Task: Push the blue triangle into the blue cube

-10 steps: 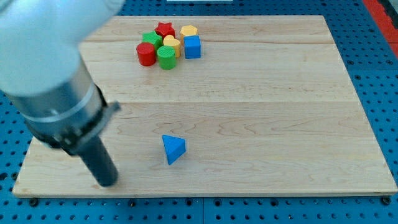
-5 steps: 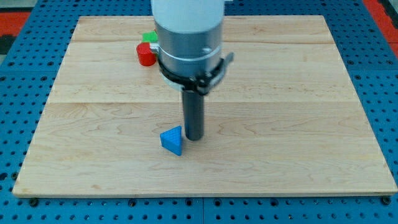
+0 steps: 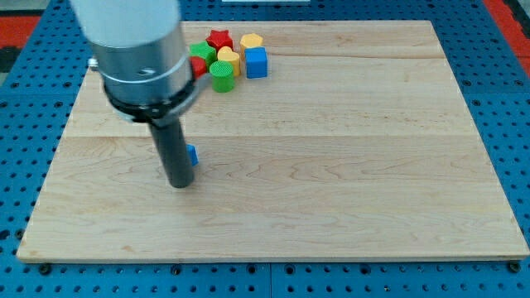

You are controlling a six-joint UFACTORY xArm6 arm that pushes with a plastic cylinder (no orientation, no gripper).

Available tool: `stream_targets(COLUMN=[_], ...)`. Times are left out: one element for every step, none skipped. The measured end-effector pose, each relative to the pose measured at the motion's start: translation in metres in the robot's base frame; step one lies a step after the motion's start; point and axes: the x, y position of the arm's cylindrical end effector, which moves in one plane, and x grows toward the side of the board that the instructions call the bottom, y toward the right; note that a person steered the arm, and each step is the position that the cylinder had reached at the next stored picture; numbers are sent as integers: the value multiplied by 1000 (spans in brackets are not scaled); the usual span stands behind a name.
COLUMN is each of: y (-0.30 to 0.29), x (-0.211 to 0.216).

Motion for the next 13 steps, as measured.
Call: stream_targets(y=[-2,-6,-28,-24,-31,-29,-16,11,42,62,72,75,89], x=[-36,-75,-87,-114,-115,-133,-142,-141,-141,-141,-137,-110,-96])
